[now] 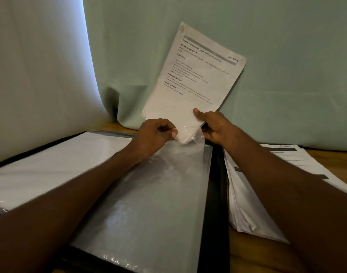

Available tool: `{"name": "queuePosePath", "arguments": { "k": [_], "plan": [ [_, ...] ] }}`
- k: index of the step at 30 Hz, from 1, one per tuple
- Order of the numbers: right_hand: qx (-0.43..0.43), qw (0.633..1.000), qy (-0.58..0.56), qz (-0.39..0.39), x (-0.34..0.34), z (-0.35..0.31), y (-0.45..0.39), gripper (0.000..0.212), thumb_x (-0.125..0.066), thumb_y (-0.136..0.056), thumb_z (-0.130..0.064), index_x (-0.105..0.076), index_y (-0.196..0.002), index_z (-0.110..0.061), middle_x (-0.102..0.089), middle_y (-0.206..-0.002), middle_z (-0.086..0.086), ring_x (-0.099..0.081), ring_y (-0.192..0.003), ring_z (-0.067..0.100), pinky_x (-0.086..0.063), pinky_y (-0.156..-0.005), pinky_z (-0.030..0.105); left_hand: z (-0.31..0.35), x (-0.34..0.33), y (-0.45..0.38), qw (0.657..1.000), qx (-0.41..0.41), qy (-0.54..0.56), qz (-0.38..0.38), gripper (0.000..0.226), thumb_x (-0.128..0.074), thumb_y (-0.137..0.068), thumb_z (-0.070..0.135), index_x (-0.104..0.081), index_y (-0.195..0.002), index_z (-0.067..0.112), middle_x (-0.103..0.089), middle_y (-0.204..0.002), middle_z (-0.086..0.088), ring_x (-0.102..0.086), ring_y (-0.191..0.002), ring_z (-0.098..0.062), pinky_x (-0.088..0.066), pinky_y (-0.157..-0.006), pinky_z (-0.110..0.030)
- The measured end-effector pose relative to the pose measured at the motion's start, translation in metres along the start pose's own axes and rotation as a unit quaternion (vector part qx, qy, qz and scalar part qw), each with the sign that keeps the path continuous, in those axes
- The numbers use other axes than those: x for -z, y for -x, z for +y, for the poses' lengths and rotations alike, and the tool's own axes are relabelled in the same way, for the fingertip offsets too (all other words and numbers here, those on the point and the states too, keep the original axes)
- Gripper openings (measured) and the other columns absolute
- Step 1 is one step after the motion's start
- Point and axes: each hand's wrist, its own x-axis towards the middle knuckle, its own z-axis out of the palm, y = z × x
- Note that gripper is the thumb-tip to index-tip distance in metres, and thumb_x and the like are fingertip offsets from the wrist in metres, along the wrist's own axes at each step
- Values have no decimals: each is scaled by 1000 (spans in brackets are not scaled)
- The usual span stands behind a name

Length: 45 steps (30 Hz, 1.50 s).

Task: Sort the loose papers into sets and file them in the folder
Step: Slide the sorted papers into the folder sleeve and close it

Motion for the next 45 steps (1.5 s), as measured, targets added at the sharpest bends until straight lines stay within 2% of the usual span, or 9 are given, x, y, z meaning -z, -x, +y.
{"name": "queuePosePath", "arguments": {
  "k": [7, 12, 15, 19, 23, 29, 33, 39, 45],
  "plan": [
    [-40, 996, -17, -72, 3, 3, -1, 44, -77, -89, -17, -64, -131, -14, -73, -122, 13, -69, -113, 34, -56, -95, 56, -3, 0, -1, 1000, -6, -16, 7, 9, -73, -94, 24, -78, -101, 20, -75, -95, 11, -66, -88, -1, -47, -78, -14],
    [5, 996, 74, -54, 5, -6, -2, 43, -77, -88, -9, -65, -129, -13, -75, -117, 8, -71, -109, 30, -55, -97, 54, -10, 15, -4, 987, 11, -141, -79, 46, -76, -90, 37, -57, -132, 36, -68, -95, 16, -64, -91, -8, -50, -100, -42],
    [1, 994, 108, -24, 11, -15, -3, 43, -78, -87, -8, -65, -128, -8, -74, -117, 10, -71, -107, 30, -55, -98, 53, -18, 33, -7, 968, 24, -217, -122, 51, -73, -94, 31, -52, -139, 41, -65, -98, 23, -64, -97, -10, -46, -104, -53],
    [-26, 991, 127, -29, 14, -15, 1, 34, -74, -89, -5, -67, -122, -10, -74, -117, 11, -72, -106, 30, -57, -95, 53, -40, 45, -8, 971, 55, -208, -108, 42, -66, -95, 14, -59, -125, 43, -71, -91, 25, -66, -88, -10, -51, -98, -52],
    [-52, 993, 102, -36, 19, -11, 4, 33, -71, -92, -6, -66, -124, -12, -75, -115, 9, -73, -100, 25, -63, -77, 41, -53, 47, -6, 972, 67, -207, -92, 50, -56, -91, -1, -61, -123, 38, -73, -93, 17, -65, -84, -12, -53, -93, -52],
    [-101, 993, 42, -52, 24, -4, 7, 29, -64, -95, -3, -65, -122, -13, -74, -116, 11, -73, -100, 28, -63, -64, 44, -60, 45, -4, 979, 76, -181, -48, 39, -72, -88, 3, -66, -115, 30, -67, -87, 12, -64, -85, -14, -54, -92, -46],
    [-83, 992, 80, -41, 20, -6, 8, 21, -67, -95, -11, -66, -116, -14, -73, -118, 10, -71, -105, 26, -62, -82, 44, -61, 44, -5, 973, 98, -207, -30, 19, -70, -92, 13, -72, -102, 29, -71, -93, 7, -66, -81, -16, -58, -81, -38],
    [-73, 993, 86, -38, 22, -10, 3, 35, -67, -92, -2, -66, -126, -12, -74, -119, 10, -71, -108, 28, -58, -93, 50, -57, 44, -7, 968, 91, -229, -46, 5, -74, -91, 21, -79, -90, 23, -64, -96, 6, -63, -86, -15, -47, -76, -30],
    [-68, 989, 128, -33, 22, -10, 3, 38, -67, -91, -4, -65, -128, -14, -72, -123, 9, -70, -111, 29, -53, -102, 51, -57, 44, -7, 961, 95, -255, -49, 21, -62, -91, 8, -67, -80, 26, -60, -96, 5, -60, -85, -17, -37, -64, -26]
  ]
}}
